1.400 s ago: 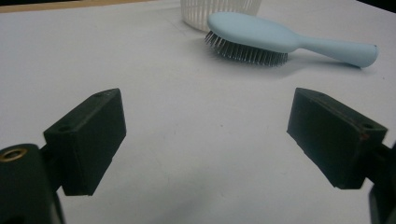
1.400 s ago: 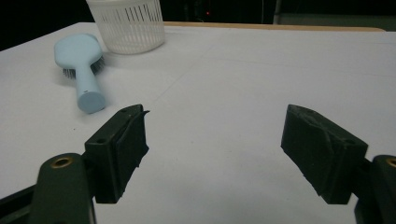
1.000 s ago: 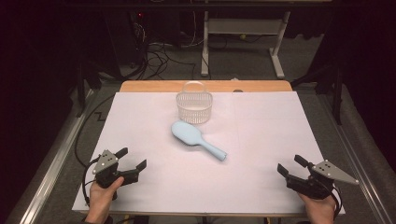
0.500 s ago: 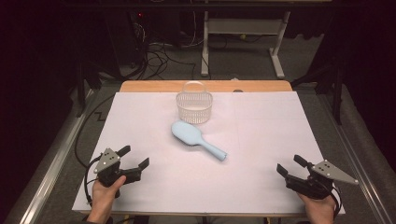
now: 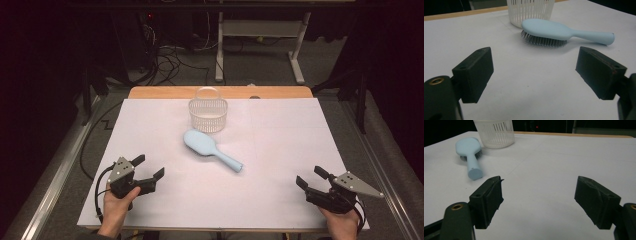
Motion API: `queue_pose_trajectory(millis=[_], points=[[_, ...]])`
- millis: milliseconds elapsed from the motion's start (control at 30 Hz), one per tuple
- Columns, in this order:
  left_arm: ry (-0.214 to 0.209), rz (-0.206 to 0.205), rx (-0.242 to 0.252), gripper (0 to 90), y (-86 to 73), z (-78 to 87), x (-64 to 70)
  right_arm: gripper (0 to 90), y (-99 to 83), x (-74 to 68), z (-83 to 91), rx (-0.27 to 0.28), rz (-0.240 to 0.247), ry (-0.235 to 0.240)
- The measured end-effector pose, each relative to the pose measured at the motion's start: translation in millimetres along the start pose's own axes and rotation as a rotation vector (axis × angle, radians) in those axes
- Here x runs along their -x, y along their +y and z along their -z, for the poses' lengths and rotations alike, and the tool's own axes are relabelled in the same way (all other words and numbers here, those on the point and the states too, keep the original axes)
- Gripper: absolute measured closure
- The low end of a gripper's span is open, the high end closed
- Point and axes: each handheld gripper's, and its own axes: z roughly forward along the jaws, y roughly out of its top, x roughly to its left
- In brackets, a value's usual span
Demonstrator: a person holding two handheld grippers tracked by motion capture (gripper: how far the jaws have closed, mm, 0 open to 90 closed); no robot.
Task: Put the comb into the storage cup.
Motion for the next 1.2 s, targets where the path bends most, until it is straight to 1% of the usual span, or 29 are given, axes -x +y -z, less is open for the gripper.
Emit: queue_pose_trajectory(millis=[300,333,433,600,1033,1200], points=[[-0.026,-0.014,-0.01,15.9,4.0,-8.7,6.5,23.0,0.2,-0.3,-0.2,0.001,0.001,0.002],[-0.032,-0.027,-0.016,15.9,4.8,-10.7,8.4,23.0,0.2,-0.3,-0.3,0.001,0.001,0.002],[-0.04,-0.035,-0.025,16.1,5.9,-13.7,10.8,23.0,0.2,-0.4,-0.6,0.0,0.0,0.003],[-0.046,-0.035,-0.032,16.1,7.6,-17.6,12.8,23.0,0.3,-0.5,-0.8,0.0,0.001,0.005],[-0.068,-0.032,-0.03,16.2,13.2,-27.4,20.0,23.0,0.3,-0.6,-1.5,-0.003,0.009,0.005],[-0.078,-0.043,-0.03,16.3,16.0,-32.3,24.9,23.0,0.4,-0.6,-1.6,-0.003,0.009,0.005]])
